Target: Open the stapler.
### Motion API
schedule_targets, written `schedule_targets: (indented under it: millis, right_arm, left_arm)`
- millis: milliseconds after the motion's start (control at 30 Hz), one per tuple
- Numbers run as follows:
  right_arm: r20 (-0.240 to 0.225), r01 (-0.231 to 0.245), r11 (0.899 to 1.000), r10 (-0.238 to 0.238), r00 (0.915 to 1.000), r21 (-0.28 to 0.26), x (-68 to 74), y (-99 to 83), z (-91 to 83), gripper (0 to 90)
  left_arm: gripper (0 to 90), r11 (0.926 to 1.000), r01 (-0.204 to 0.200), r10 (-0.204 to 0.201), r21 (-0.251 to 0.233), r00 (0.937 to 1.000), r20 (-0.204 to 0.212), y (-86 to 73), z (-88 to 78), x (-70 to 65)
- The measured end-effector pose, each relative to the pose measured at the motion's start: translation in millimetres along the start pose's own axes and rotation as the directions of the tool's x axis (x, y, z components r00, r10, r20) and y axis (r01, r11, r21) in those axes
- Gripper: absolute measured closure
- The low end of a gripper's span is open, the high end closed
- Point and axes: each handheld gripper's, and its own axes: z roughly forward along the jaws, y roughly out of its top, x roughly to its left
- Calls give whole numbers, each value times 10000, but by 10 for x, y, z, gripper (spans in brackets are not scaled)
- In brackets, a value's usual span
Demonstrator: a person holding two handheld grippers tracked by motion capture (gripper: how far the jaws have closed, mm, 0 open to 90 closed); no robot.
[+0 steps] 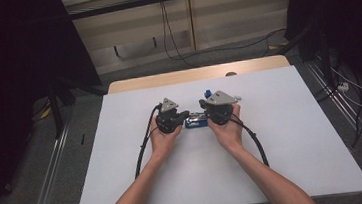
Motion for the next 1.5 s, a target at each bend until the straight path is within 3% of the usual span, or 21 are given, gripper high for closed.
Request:
schedule_targets:
  millis: [700,933,1200,1367,1500]
  right_arm:
    - [25,-429,9990,429,9991,-92,-114,22,-91,900]
    - [-112,-899,9958,898,9959,-158,-158,9,-127,900]
    - [-58,-688,9974,687,9976,-189,-152,11,-143,900]
    - [282,-282,9990,292,9992,-345,-190,6,-192,900]
    - [323,-363,9988,373,9988,-318,-245,-1,-231,900]
  left_arm:
    - [900,9999,-137,137,-12,9999,-96,-11,-2,-18]
    - [900,10000,-76,76,-15,10000,-39,-12,-2,-11]
    - [900,9999,-76,76,-69,10000,-52,-20,-2,-13]
    - [900,9998,54,-55,-169,10000,-47,-34,-2,-14]
    - [900,9998,-11,9,-174,10000,-93,-33,-3,-15]
